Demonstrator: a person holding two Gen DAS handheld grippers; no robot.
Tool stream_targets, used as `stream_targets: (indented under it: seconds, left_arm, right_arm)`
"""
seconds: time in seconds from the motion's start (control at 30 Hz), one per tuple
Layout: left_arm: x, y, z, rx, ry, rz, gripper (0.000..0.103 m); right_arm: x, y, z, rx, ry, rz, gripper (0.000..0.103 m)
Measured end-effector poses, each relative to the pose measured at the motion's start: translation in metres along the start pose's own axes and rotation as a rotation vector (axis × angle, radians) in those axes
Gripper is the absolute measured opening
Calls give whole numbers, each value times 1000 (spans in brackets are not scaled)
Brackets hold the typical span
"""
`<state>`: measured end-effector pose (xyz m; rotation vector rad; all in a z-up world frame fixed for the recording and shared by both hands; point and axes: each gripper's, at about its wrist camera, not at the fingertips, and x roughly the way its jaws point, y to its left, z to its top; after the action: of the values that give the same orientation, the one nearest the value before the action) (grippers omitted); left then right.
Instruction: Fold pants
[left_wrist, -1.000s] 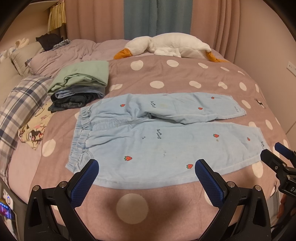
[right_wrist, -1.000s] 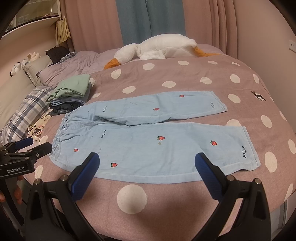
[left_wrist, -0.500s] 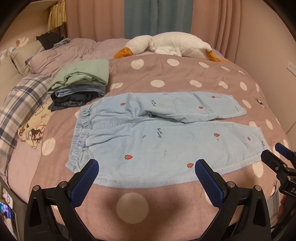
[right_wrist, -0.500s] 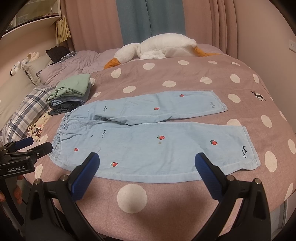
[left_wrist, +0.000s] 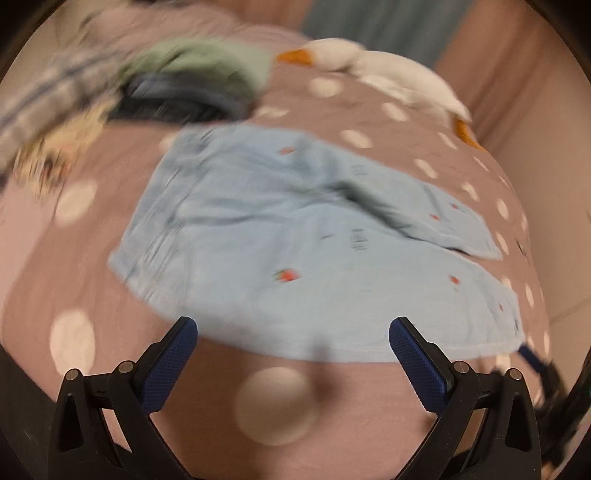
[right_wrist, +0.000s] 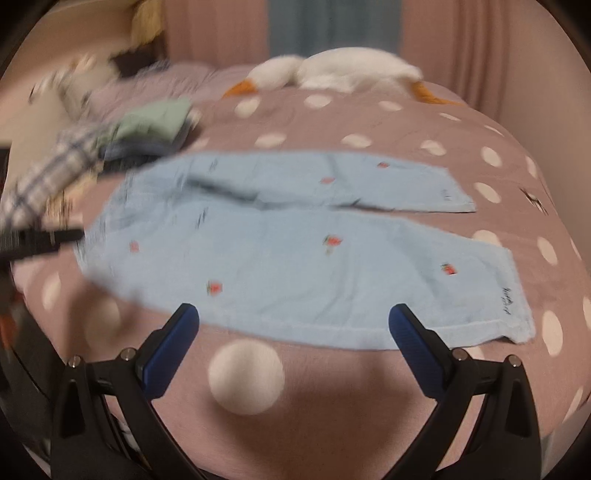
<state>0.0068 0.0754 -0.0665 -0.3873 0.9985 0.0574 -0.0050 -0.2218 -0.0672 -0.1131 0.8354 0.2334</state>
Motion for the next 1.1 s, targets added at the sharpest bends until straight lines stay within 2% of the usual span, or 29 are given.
stream_targets:
  seconds: [0.07, 0.2, 0.3, 0.37, 0.43, 0.47, 0.5, 0.53, 0.57, 0.6, 0.63, 0.67, 0.7, 0.77, 0.8, 0.97, 1.03, 1.1]
  left_arm:
    - [12, 34, -5, -122, 27, -8, 103]
    - [29, 79, -14, -312, 49, -67, 103]
    - [31, 94, -13, -387, -5, -131, 103]
    - [30, 96, -10, -408, -39, -143, 103]
    - [33, 104, -7, -469, -66, -149, 102]
    - [36, 109, -4, -509, -77, -153, 101]
    - [36, 115, -3, -538, -89, -156, 96]
    - [35, 119, -2, -566, -99, -149, 92]
    - [34, 122, 1, -579, -101, -134, 77]
    - [33, 124, 4, -576, -97, -123, 53]
    - [35, 127, 6, -564, -79, -107, 41]
    - [39, 129, 9, -556, -55, -94, 18]
    - [42, 134, 9, -559, -35, -108, 17]
    - [38, 141, 4, -573, -41, -149, 17]
    - [34, 141, 2, -559, -46, -146, 17]
    - [7, 132, -4, -436, -98, -96, 16]
    - [9, 132, -3, -406, -90, -65, 16]
    - [19, 137, -5, -408, -48, -34, 16]
  right_arm:
    - [16, 16, -13, -109, 19, -20, 101]
    - [45, 47, -28, -281, 32, 0, 94]
    - [61, 70, -35, -407, 25, 7, 76]
    - [65, 86, -36, -491, -37, -11, 75]
    - [67, 96, -32, -544, -90, -14, 71]
    - [71, 100, -28, -563, -104, -9, 63]
    - [75, 103, -24, -573, -104, -4, 48]
    - [81, 104, -19, -579, -94, 10, 39]
    - [83, 105, -16, -583, -86, 21, 27]
    - [85, 107, -12, -593, -79, 27, 28]
    - [85, 108, -12, -601, -85, 22, 26]
    - [86, 111, -12, -608, -94, 21, 23]
    - [85, 111, -13, -603, -93, 30, 20]
    - [83, 109, -13, -584, -84, 51, 17]
    - [81, 109, -14, -577, -82, 57, 15]
    - [67, 111, -12, -576, -87, 78, 13]
    - [59, 112, -17, -581, -81, 106, 13]
    - [61, 115, -27, -605, -63, 125, 12]
